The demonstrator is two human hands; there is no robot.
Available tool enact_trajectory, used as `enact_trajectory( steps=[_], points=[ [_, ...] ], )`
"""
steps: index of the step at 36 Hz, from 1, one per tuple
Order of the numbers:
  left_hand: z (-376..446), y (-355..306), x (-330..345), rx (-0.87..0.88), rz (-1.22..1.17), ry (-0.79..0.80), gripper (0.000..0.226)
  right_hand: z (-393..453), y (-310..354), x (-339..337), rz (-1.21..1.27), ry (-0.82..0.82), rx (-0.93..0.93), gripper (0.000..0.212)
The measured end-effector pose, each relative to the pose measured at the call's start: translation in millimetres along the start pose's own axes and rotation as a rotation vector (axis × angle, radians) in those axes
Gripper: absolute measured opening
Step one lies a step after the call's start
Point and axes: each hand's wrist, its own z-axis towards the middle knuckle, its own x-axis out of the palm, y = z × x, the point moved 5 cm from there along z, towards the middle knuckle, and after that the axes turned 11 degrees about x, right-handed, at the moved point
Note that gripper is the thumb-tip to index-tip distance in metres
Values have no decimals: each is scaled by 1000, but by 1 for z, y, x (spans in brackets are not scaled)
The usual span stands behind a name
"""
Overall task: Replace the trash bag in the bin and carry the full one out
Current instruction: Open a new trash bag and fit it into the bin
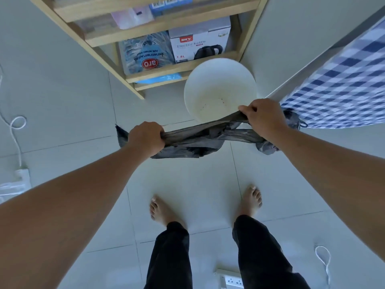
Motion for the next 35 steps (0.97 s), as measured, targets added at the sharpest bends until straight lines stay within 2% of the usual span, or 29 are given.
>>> enact_trajectory(
  steps=[3, 5, 8, 10, 12, 13, 16, 19, 21, 22, 24, 26, 27, 29, 30, 31, 33, 35],
  points=[
    [-1, 12, 4, -199, -209, 22, 20, -2, -11, -6, -71, -66, 23, 47],
    [3, 7, 4, -226, -342, 2, 18, -8, -9, -5, -94, -90, 22, 53],
    [8, -14, -5, -153, -503, -43, 14, -20, 11, 8, -178, -15, -57, 74],
    [11, -30, -12, -104, -575, -66, 15, -26, 27, 19, -282, 23, -132, 82],
    [12, -40, -17, -48, -635, -77, 18, -25, 36, 33, -341, 54, -141, 79],
    [13, -44, -19, -20, -642, -72, 19, -22, 37, 39, -325, 67, -105, 71],
    [13, -45, -28, 55, -561, -78, 10, -13, 32, 42, -210, 63, 45, 30],
    [9, -33, -36, 117, -277, -62, 31, -9, 17, 33, -74, 47, 140, 23],
    [5, -19, -37, 123, -4, -37, 32, -6, 9, 23, 10, 35, 139, 9],
    [2, -9, -38, 98, 101, -42, 24, -6, 10, 18, 54, 50, 99, 8],
    [-3, 10, -39, -16, 173, -89, 13, -13, 19, 10, 99, 151, -17, 26],
    [-7, 29, -41, -265, -46, -145, 14, -23, 29, 5, 103, 267, -90, 36],
    [-8, 38, -40, -426, -315, -196, 14, -28, 29, 5, 127, 327, -91, 40],
    [-8, 43, -32, -702, -1011, -242, 12, -33, 28, 7, 226, 414, -73, 56],
    [-7, 36, -31, -739, -1301, -234, 16, -35, 27, 7, 265, 433, -62, 63],
    [-6, 28, -33, -726, -1494, -223, 18, -34, 25, 9, 290, 437, -49, 62],
    [-4, 12, -40, -709, -1781, -258, 25, -34, 22, 10, 270, 407, -37, 45],
    [-1, 3, -43, -727, -2002, -325, 33, -33, 19, 10, 249, 336, -36, 49]
  ],
)
